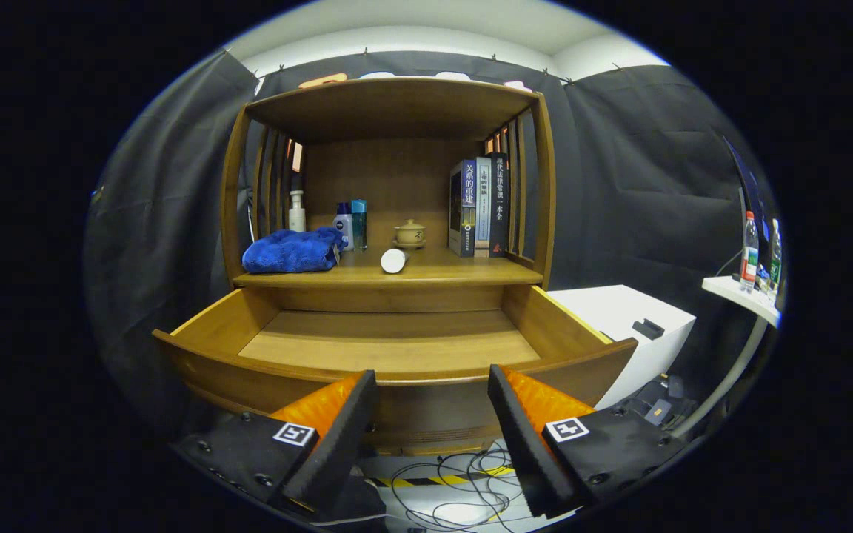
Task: Pull open the drawer, take out the items inside it, and place them on the countertop above the cabinet.
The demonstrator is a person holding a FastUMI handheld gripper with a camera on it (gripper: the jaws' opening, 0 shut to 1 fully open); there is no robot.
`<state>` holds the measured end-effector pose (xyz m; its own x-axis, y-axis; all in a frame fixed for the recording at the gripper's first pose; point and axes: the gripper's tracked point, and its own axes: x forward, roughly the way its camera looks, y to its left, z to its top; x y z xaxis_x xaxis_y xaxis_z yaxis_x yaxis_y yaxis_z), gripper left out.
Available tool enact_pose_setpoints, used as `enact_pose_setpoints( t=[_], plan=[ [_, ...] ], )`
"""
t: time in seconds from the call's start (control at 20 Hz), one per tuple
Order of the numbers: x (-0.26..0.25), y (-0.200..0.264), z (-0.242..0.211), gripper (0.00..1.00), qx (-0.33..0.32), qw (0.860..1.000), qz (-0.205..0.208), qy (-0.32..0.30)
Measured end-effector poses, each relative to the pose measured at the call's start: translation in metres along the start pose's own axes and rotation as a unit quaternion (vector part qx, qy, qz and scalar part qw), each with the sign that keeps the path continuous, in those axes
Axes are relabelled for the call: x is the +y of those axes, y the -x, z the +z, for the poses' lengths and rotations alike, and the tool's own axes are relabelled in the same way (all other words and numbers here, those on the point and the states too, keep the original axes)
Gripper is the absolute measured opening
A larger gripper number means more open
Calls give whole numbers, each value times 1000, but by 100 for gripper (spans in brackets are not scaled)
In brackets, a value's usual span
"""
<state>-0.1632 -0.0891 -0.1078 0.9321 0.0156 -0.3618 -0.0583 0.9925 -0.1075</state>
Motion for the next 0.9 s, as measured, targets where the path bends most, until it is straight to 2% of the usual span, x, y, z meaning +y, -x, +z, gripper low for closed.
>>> enact_pose_setpoints(
  t=[0.15, 0.35, 0.5, 0.9],
  plan=[
    [2, -5, -2, 97, 1, 1000, 4, -10],
    [0, -8, 1, 95, -4, 1000, -1, 8],
    [-6, -18, 5, 95, -7, 1000, -17, 17],
    [0, -60, 23, 95, -12, 1000, -24, 16]
  ],
)
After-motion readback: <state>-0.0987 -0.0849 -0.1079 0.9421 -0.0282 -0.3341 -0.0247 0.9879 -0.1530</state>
